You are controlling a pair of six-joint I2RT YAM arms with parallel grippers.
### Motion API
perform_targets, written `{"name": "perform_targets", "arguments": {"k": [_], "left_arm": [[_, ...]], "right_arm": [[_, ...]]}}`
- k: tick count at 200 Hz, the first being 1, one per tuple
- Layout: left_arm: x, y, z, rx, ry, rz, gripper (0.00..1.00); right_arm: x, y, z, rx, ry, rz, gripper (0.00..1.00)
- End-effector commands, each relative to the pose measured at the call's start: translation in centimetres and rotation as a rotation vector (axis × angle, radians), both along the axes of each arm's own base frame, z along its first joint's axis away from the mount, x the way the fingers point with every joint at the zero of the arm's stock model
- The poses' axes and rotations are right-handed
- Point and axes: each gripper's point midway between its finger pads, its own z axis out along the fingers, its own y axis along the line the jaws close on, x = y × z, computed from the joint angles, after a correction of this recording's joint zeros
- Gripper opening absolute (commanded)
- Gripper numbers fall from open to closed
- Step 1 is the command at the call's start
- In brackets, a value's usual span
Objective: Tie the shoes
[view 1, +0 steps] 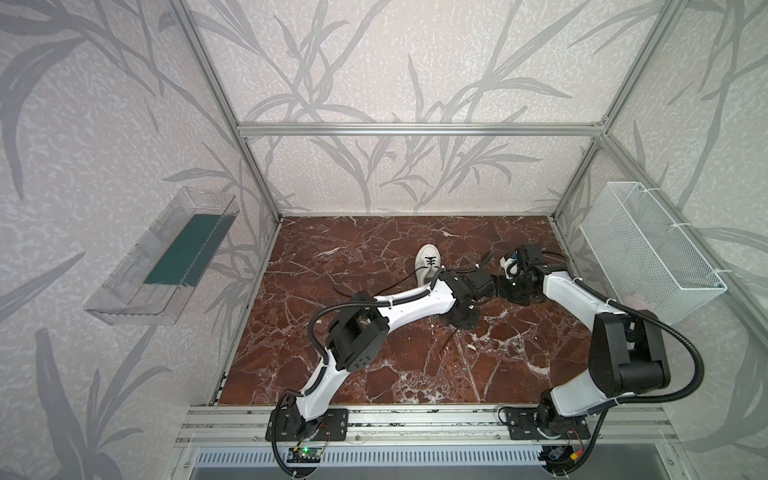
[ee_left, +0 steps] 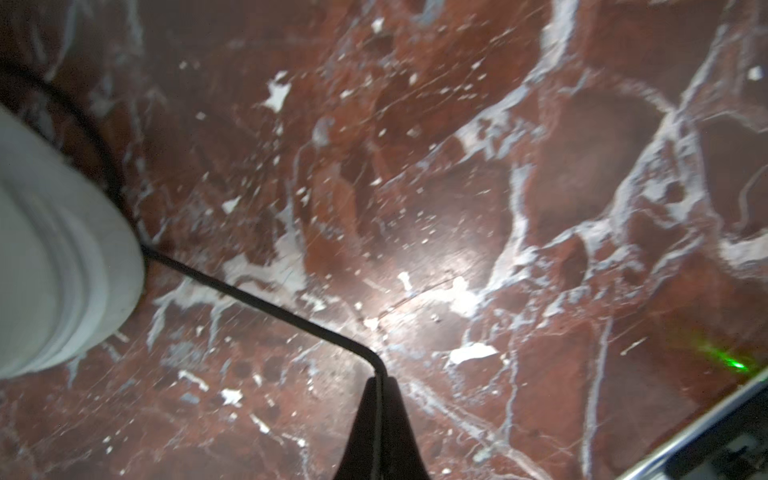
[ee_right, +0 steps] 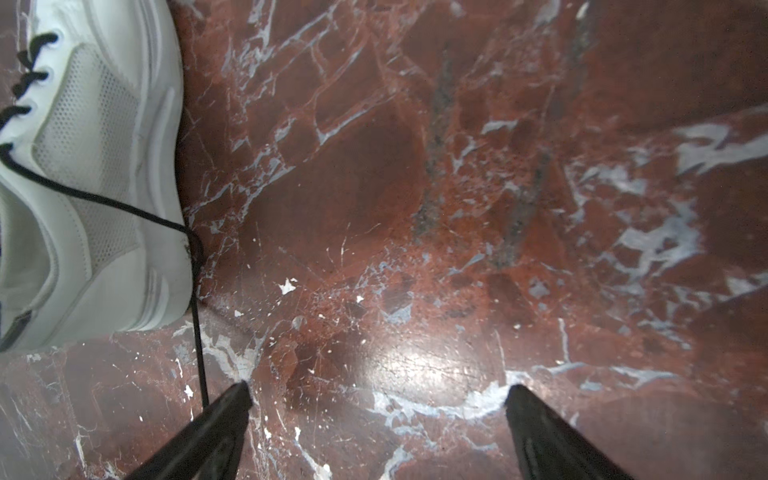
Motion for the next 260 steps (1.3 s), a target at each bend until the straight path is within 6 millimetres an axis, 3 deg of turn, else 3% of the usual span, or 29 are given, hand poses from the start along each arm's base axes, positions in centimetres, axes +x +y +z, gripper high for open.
{"name": "perform_targets", "arguments": {"k": [1, 18, 47, 70, 92, 145, 177, 209, 228, 260], "left_arm": [[-0.1, -1.6, 0.7, -0.008, 0.026, -0.045, 0.00], [0.5, -2.8, 1.5, -0.032, 0.019, -0.054, 0.00], [0.6, -3.0, 2.1, -0.042, 0.001, -0.071, 0.03], [1.2, -2.4, 2.9, -0.057, -0.037, -0.044, 0.28], [1.8, -1.2, 3.4, -0.053, -0.040, -0.023, 0.44], [3.6, 1.5, 5.1, -0.081, -0.094, 0.019, 0.45], [6.6, 6.3, 5.8, -0.072, -0.114, 0.128, 0.43], [9.6, 12.9, 6.2, -0.063, -0.148, 0.258, 0.43], [10.6, 17.2, 5.4, -0.023, -0.150, 0.336, 0.43], [10.8, 23.1, 3.7, 0.025, -0.116, 0.433, 0.43]], "right_arm": [[0.0, -1.3, 0.8, 0.012, -0.018, -0.060, 0.96], [0.0, -2.1, 1.0, 0.015, -0.019, -0.086, 0.96], [0.1, -2.5, 1.4, 0.015, -0.023, -0.093, 0.96], [0.1, -2.6, 1.3, 0.015, -0.019, -0.094, 0.96], [-0.1, -2.5, 1.1, 0.021, -0.007, -0.089, 0.96], [-0.6, -2.5, 0.9, 0.010, 0.016, -0.079, 0.94], [-2.0, -2.9, 0.2, -0.030, 0.062, -0.100, 0.93], [-4.2, -1.1, -0.7, -0.079, 0.118, -0.040, 0.92], [-5.7, 0.3, -1.4, -0.091, 0.158, -0.004, 0.89], [-7.8, 2.7, -2.5, -0.118, 0.205, 0.053, 0.77]]}}
